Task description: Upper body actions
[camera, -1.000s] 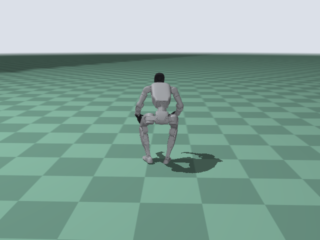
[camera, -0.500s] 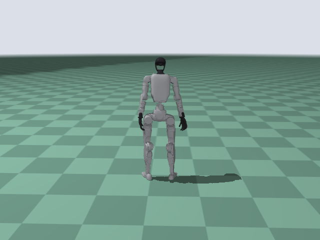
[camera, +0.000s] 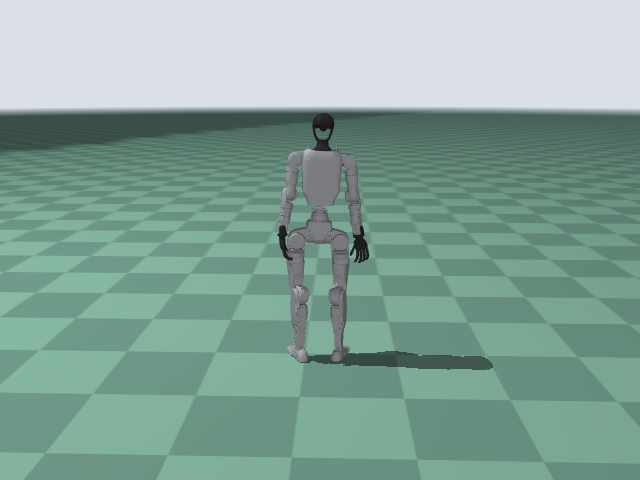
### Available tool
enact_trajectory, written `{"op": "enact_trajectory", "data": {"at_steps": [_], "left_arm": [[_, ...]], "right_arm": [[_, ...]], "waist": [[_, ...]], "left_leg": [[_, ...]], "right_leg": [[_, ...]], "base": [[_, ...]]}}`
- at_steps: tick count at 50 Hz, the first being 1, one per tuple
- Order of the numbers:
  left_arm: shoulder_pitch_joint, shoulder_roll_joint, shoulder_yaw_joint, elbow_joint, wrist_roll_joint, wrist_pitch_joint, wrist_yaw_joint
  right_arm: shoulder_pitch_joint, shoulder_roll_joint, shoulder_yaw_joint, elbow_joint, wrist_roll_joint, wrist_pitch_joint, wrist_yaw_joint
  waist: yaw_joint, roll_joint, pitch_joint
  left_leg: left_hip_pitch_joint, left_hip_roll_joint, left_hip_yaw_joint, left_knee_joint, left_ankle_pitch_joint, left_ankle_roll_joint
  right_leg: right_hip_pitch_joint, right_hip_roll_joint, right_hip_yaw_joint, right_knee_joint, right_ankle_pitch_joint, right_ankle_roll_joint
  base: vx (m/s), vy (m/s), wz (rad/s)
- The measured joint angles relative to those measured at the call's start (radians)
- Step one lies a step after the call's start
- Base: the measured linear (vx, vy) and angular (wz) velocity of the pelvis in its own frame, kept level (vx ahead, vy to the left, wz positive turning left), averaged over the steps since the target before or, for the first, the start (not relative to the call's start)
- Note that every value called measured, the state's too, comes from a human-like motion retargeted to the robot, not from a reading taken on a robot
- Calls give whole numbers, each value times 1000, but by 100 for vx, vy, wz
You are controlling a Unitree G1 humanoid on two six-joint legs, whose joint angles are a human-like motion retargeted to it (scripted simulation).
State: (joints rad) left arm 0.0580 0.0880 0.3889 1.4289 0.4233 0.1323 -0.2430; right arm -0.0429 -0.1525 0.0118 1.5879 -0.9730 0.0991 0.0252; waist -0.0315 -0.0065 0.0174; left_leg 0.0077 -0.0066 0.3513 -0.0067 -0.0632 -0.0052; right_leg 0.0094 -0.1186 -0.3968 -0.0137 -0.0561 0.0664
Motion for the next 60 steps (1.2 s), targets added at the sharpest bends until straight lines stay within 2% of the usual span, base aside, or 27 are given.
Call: {"op": "enact_trajectory", "data": {"at_steps": [5,9,12,24,29,35,41,46,53,58,60], "left_arm": [[-21,14,-4,-37,-16,-16,-38],[-29,26,3,-36,-19,-14,-64],[-28,33,13,-22,-18,-6,-68],[-32,37,15,110,-25,16,-37],[-59,57,-42,96,1,-8,-51],[-166,97,-103,35,1,-28,-39],[-384,118,-146,-32,-53,-60,-18],[-600,161,-241,-131,-110,-116,0],[-873,209,-275,-244,-115,-144,2],[-1028,251,-328,-329,-187,-196,41],[-1079,264,-342,-375,-213,-211,41]], "right_arm": [[4,15,-7,-30,63,-25,28],[12,24,-7,-53,122,-67,-13],[15,28,-13,-54,140,-86,8],[7,15,-15,-29,145,-81,7],[-24,10,-19,-33,179,-96,-3],[-117,-2,-6,-90,250,-154,0],[-306,-41,12,-203,233,-197,28],[-465,-91,12,-369,261,-271,47],[-689,-141,-9,-540,297,-370,113],[-843,-204,49,-634,428,-432,136],[-898,-246,87,-682,479,-460,147]], "waist": [[-33,-3,6],[-19,-4,7],[-17,-10,0],[-2,-16,1],[-11,-20,46],[8,-25,147],[22,-27,250],[53,-40,330],[83,-60,386],[91,-73,434],[93,-56,449]], "left_leg": [[-2,-9,-29,5,2,6],[3,-2,-11,4,-1,5],[3,-5,-11,4,-3,7],[7,-1,9,6,-10,13],[-1,-2,-4,23,-8,16],[-43,8,-2,66,-3,18],[-234,56,1,210,-23,-2],[-532,121,-31,519,-132,-16],[-947,193,-73,964,-280,-10],[-1190,234,-73,1264,-377,27],[-1290,254,-85,1379,-411,44]], "right_leg": [[15,6,-31,-11,1,-7],[13,-2,-13,-2,1,5],[11,-3,-9,0,1,7],[6,-7,14,10,2,18],[4,-12,4,16,8,13],[-39,-35,8,54,18,10],[-254,-86,48,237,-24,16],[-503,-125,55,446,-100,9],[-916,-136,141,858,-251,-18],[-1184,-117,189,1166,-359,-47],[-1279,-105,187,1279,-398,-61]], "base": [[0,1,26],[0,1,-18],[0,0,0],[0,0,-3],[-8,0,11],[-24,-2,-1],[-45,-5,3],[-55,-15,17],[-39,-5,-6],[-24,-5,-5],[-17,1,-1]]}}
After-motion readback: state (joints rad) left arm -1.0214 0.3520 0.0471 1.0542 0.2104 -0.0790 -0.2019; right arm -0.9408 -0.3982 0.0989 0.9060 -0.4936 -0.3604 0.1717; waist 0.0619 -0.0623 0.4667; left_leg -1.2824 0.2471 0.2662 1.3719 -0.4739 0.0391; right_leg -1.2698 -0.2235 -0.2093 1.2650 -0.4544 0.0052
